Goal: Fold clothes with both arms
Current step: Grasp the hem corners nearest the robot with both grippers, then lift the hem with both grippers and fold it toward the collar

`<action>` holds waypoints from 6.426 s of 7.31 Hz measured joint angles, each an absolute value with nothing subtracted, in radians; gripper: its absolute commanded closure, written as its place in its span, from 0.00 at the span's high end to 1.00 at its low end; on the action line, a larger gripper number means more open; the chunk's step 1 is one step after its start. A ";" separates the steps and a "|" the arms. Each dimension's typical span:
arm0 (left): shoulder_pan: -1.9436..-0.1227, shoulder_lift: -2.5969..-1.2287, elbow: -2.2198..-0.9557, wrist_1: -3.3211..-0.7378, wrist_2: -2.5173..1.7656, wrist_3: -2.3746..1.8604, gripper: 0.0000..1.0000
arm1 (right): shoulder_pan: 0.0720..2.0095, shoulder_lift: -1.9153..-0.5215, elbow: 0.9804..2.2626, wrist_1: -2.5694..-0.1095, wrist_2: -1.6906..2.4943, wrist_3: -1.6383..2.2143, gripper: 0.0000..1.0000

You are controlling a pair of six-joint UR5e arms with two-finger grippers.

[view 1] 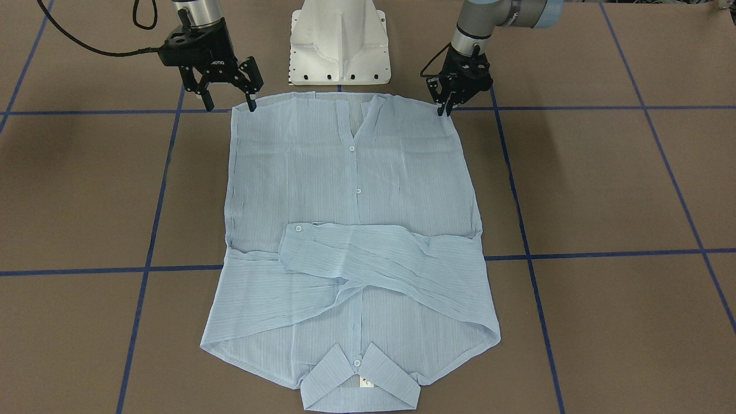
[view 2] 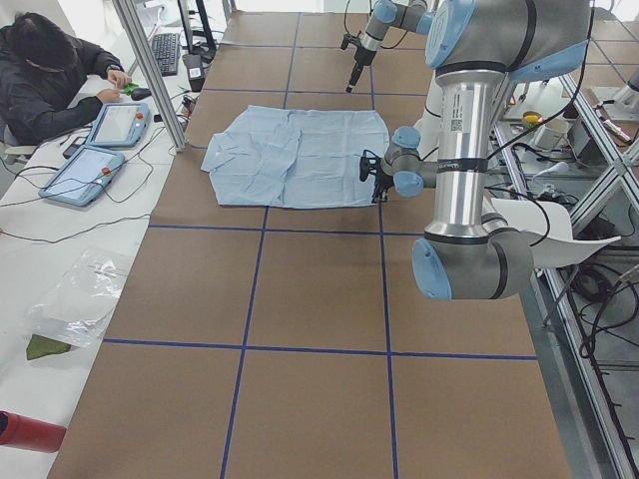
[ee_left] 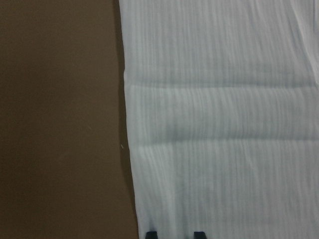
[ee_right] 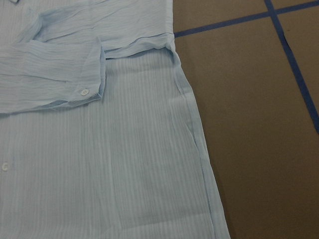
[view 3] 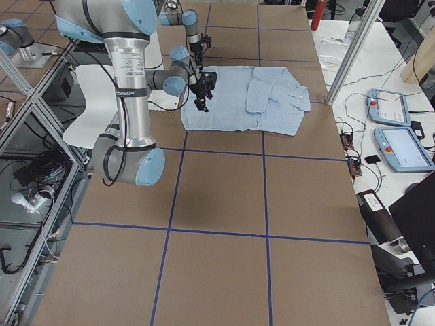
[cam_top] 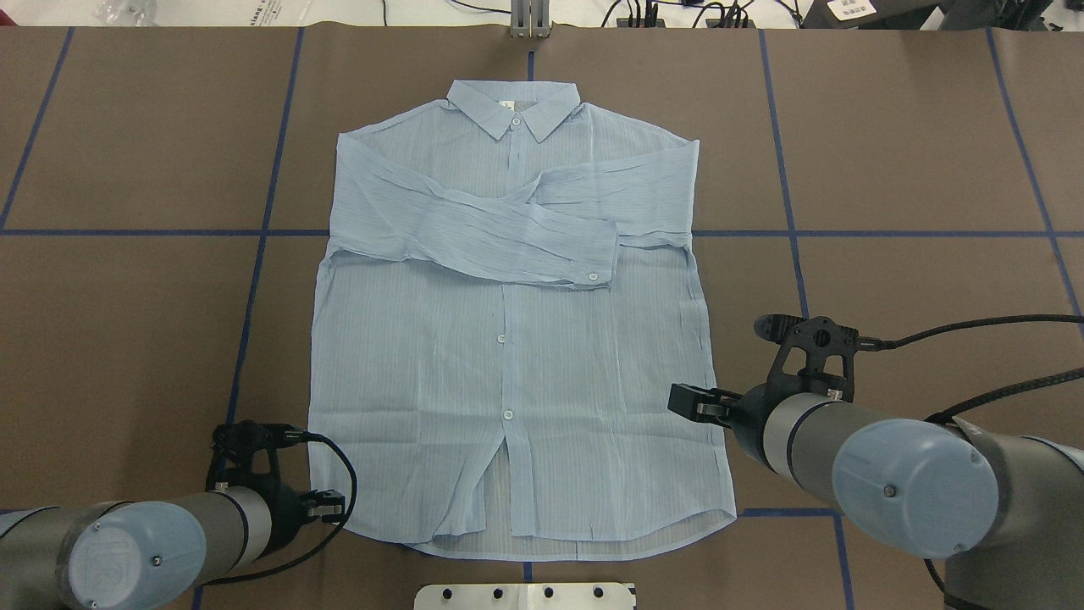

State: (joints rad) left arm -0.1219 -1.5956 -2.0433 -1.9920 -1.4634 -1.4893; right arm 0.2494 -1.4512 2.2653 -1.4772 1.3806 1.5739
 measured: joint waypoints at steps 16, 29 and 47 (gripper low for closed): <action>-0.123 -1.615 -2.086 -1.990 -1.399 -1.483 0.00 | -0.026 -1.646 2.132 -1.242 1.111 1.777 0.54; -0.126 -1.617 -2.095 -1.991 -1.397 -1.482 0.00 | -0.081 -1.613 2.089 -1.257 1.089 1.778 0.00; -0.534 -1.771 -2.314 -1.760 -1.620 -1.239 0.00 | 0.302 -1.166 2.496 -2.020 1.298 1.596 0.00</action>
State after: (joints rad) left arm -0.5345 -1.7714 -2.3145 -1.7595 -1.6199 -1.2386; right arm 0.3016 -1.1660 2.4955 -2.0197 1.2976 1.5957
